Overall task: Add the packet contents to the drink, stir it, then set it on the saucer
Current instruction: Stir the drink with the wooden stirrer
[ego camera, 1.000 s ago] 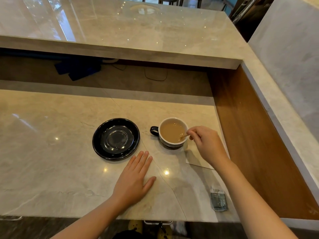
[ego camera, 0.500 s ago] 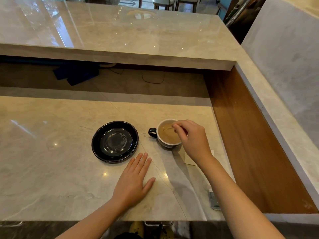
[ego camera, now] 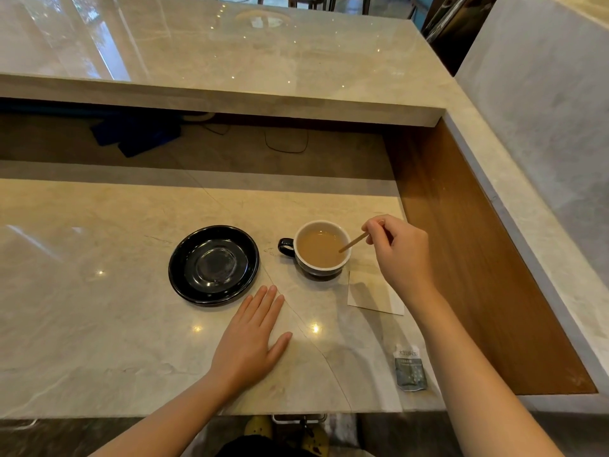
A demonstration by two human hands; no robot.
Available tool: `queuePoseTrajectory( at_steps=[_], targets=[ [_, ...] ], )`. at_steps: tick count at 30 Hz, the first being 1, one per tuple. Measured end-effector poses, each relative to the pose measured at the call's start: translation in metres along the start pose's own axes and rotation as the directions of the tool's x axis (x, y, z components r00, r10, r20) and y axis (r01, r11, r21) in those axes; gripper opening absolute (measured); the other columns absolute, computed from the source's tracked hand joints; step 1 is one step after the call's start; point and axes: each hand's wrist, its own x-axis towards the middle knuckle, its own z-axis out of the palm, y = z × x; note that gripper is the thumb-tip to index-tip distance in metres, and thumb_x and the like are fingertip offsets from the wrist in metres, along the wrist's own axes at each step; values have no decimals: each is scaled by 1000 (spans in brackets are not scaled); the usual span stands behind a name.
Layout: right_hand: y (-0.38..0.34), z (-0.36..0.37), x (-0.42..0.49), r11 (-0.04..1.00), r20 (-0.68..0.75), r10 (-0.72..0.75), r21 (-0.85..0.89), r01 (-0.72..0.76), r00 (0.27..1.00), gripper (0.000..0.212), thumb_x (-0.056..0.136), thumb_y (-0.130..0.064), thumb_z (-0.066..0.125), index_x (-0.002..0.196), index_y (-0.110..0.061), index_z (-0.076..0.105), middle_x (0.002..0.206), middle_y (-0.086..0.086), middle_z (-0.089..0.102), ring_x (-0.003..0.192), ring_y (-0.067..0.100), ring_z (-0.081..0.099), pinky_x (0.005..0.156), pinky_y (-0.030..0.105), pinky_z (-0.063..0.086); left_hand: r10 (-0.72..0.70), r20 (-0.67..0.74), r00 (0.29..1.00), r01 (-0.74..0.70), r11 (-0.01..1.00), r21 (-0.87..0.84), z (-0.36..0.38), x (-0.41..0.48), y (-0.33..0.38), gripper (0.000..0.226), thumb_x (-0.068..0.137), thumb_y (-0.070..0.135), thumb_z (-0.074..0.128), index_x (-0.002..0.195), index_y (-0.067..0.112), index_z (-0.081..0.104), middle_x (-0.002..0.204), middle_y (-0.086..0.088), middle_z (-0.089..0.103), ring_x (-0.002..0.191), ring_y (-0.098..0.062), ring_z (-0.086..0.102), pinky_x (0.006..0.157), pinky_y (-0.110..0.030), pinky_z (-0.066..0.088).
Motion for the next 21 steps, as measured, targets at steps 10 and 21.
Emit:
queuePoseTrajectory(
  at_steps=[10, 21],
  targets=[
    [0, -1, -2, 996, 6, -59, -69, 59, 998, 18, 92, -13, 51, 89, -6, 68, 80, 7, 68, 73, 14, 58, 60, 11, 40, -1, 3, 1000, 1, 1000, -2, 0, 0, 0, 67, 93, 56, 28, 146, 16, 23, 153, -5, 19, 141, -17, 10, 112, -29, -1],
    [0, -11, -10, 998, -30, -4, 60, 5, 1000, 18, 91, -14, 52, 91, -8, 69, 78, 0, 65, 72, 12, 58, 63, 17, 45, -6, -1, 1000, 6, 1000, -11, -1, 0, 1, 66, 93, 56, 29, 146, 18, 22, 153, -4, 18, 141, -17, 10, 112, -29, -1]
  ],
)
